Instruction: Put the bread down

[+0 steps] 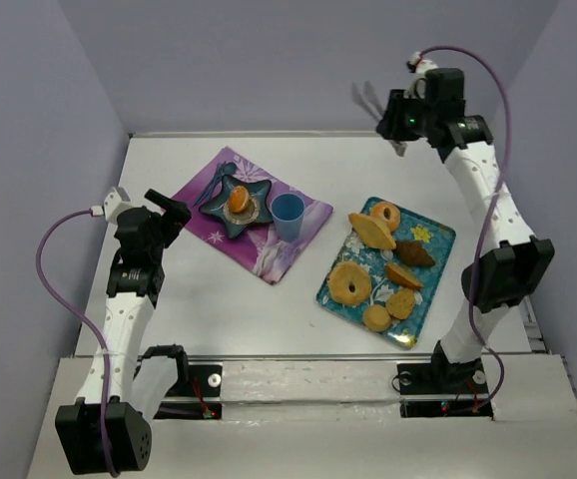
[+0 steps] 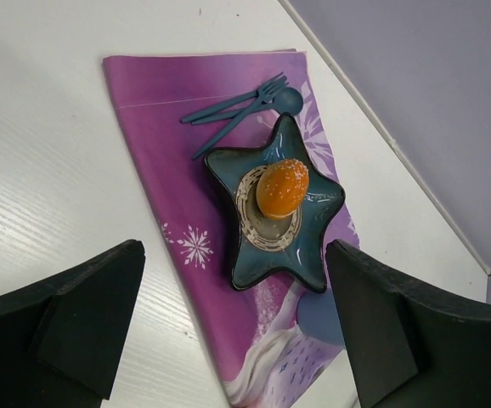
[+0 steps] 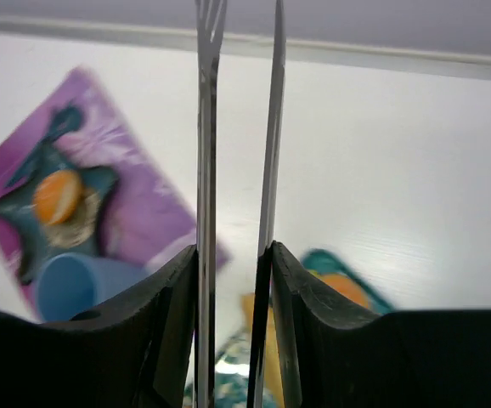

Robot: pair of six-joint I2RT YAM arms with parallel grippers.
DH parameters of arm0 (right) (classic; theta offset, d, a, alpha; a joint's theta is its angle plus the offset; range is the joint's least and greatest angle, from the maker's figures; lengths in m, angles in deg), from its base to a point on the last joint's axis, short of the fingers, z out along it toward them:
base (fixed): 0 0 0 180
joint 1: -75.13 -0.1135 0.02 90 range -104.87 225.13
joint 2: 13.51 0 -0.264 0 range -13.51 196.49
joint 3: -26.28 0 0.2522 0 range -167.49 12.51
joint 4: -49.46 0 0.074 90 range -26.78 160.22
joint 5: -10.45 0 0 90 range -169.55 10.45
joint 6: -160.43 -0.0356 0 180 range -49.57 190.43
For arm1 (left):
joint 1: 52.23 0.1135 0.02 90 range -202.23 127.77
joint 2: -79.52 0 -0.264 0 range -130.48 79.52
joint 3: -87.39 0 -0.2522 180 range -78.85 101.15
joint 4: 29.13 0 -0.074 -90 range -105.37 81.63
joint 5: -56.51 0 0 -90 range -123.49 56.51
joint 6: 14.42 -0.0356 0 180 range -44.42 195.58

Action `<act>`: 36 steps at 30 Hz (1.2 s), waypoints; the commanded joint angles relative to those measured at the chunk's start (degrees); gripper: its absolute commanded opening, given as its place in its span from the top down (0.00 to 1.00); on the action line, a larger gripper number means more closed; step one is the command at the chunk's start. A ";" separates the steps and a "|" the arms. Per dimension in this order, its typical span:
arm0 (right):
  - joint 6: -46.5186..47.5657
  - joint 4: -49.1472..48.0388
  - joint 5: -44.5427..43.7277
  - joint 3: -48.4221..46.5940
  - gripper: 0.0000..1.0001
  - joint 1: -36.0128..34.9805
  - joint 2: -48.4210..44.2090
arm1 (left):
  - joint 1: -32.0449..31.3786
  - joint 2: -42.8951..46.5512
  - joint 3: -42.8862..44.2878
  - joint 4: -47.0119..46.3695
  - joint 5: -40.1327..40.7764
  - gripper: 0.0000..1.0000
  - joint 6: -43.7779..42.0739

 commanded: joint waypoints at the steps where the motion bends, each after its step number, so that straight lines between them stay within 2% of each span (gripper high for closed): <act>1: 4.69 -11.29 3.83 13.12 0.57 12.90 -8.76 | 0.17 1.40 -0.21 -1.29 1.71 0.01 -0.85; 5: 15.06 -15.87 7.78 23.67 0.57 20.21 -9.65 | 0.17 0.61 0.14 -2.00 1.88 0.01 -1.20; 7: 19.20 -15.62 8.50 23.70 0.56 22.60 -6.59 | 0.17 0.17 0.41 -2.00 2.32 0.01 -1.29; 12: 22.81 -15.44 13.60 17.92 0.52 29.55 2.55 | 0.17 -1.32 1.20 -2.08 2.67 0.01 -1.29; 16: 24.65 -13.16 11.84 12.03 0.48 30.08 10.46 | 0.17 -1.94 1.29 -1.91 3.20 0.01 -1.11; 19: 25.54 -11.93 7.37 9.82 0.46 30.60 15.47 | 0.17 -2.21 1.73 -1.38 3.73 0.01 -1.11; 23: 26.07 -10.87 4.56 8.40 0.38 30.61 19.17 | 0.17 -2.55 2.34 -1.12 4.08 0.01 -1.11; 28: 25.90 -10.87 0.86 9.02 0.29 31.13 19.35 | 0.17 -2.38 2.61 -0.94 3.81 0.01 -0.67; 31: 26.07 -10.96 0.50 8.93 0.19 31.66 18.30 | 0.17 -2.12 2.78 -0.85 3.29 0.01 -0.67; 32: 26.16 -10.87 0.42 8.93 0.07 31.66 17.43 | 0.17 -2.12 2.87 -0.85 3.03 0.01 -0.67; 33: 26.16 -10.87 0.24 8.93 0.01 32.18 16.81 | 0.17 -1.94 2.78 -0.85 2.41 0.01 -0.67; 36: 26.16 -10.96 1.11 8.76 0.00 32.19 13.21 | 0.17 -1.59 3.31 -0.85 0.92 0.01 -0.67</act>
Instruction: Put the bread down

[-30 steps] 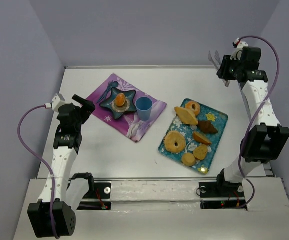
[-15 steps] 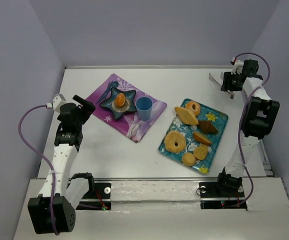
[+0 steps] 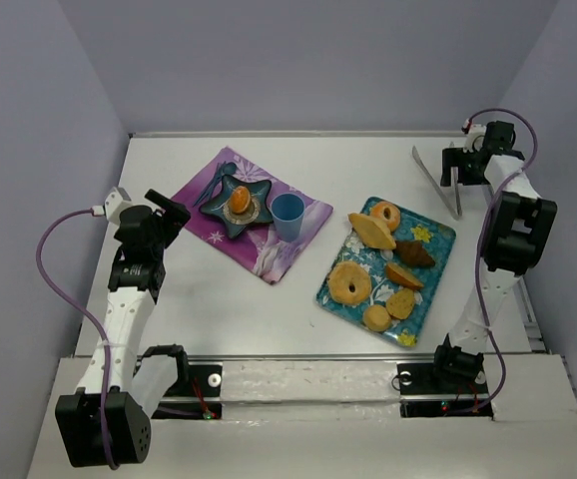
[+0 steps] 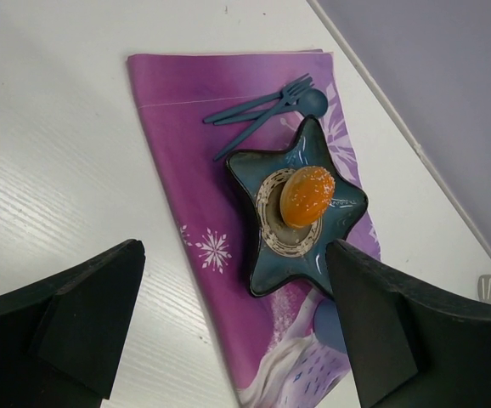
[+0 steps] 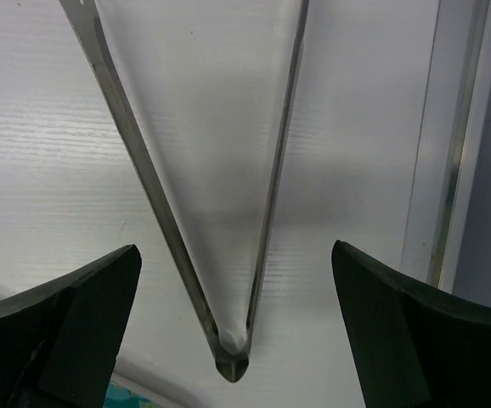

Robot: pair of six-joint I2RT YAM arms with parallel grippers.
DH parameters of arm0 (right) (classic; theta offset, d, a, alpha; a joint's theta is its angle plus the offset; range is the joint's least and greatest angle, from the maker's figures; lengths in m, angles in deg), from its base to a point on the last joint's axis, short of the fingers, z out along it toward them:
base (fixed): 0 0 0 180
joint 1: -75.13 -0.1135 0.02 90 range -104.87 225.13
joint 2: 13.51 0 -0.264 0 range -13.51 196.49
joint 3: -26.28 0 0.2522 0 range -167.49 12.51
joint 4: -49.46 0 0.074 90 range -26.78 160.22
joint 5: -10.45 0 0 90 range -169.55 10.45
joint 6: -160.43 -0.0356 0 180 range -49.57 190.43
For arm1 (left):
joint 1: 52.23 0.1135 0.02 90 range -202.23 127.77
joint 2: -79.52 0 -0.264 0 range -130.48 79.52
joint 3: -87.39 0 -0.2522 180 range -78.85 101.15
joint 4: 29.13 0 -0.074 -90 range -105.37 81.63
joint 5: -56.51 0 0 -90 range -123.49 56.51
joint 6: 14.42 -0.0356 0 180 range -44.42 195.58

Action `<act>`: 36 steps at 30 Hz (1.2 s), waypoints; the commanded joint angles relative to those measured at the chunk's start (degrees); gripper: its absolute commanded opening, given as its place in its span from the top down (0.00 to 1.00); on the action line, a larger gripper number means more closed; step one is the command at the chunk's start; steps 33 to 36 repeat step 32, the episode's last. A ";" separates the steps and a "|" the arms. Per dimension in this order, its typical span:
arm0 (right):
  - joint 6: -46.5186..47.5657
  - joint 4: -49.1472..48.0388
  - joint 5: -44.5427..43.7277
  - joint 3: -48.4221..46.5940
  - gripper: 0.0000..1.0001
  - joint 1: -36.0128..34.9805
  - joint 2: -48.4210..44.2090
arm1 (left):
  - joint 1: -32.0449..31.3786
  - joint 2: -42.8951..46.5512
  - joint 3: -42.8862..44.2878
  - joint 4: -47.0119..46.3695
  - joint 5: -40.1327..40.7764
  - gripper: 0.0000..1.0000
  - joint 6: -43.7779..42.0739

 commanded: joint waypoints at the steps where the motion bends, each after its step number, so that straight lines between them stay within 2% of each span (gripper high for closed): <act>1: -0.09 -1.32 -0.02 -3.26 0.00 0.67 -8.08 | 0.15 1.01 3.20 -1.12 -2.06 0.01 -0.34; 3: -1.67 -1.41 1.13 -3.18 0.00 0.67 -13.00 | 0.15 1.45 3.46 -0.94 -2.68 0.01 -0.34; 5: -8.07 -3.86 -0.01 -1.86 0.00 0.67 -17.30 | 0.15 2.68 3.55 -0.42 -2.94 0.01 -0.08; 6: -10.79 -5.26 -2.63 1.45 0.00 0.67 -22.37 | 0.15 3.64 3.38 -0.15 -3.03 0.01 0.09; 7: -17.69 -6.67 -3.78 3.83 0.00 0.67 -25.12 | 0.15 4.08 3.20 -0.15 -2.94 0.01 0.27; 10: -29.25 -14.82 -1.16 18.31 0.00 0.67 -37.07 | 0.15 5.14 2.32 -0.24 -2.67 0.01 1.94; 11: -32.32 -16.77 -1.59 22.62 0.00 0.67 -40.32 | 0.15 5.06 2.50 -0.15 -3.02 0.01 1.94; 12: -34.61 -18.70 -2.90 31.27 0.00 0.67 -43.83 | 0.15 4.88 3.02 0.63 -3.90 0.01 1.68; 13: -38.55 -22.38 -3.44 35.62 0.00 0.67 -50.48 | 0.06 4.71 3.46 1.25 -4.08 0.01 1.50; 15: -40.87 -25.74 -3.01 43.54 0.00 0.67 -56.84 | 0.06 4.44 4.16 2.57 -4.17 0.01 1.24; 16: -42.44 -28.63 -0.22 50.71 0.00 0.67 -61.83 | 0.06 4.35 4.43 3.36 -3.65 0.01 1.59; 17: -42.81 -29.09 3.46 53.74 0.00 0.67 -63.88 | 0.06 4.26 4.34 3.28 -3.73 0.01 1.68; 19: -44.47 -29.44 4.38 60.87 0.00 0.67 -68.62 | 0.06 3.83 4.52 3.45 -4.08 0.01 1.77; 25: -52.46 -33.30 5.96 71.25 0.00 0.67 -72.78 | 0.06 2.16 4.52 4.77 -4.61 0.01 2.03; 36: -50.72 -33.58 6.93 71.44 0.00 0.67 -73.04 | 0.15 3.30 3.82 6.44 -4.87 0.01 2.64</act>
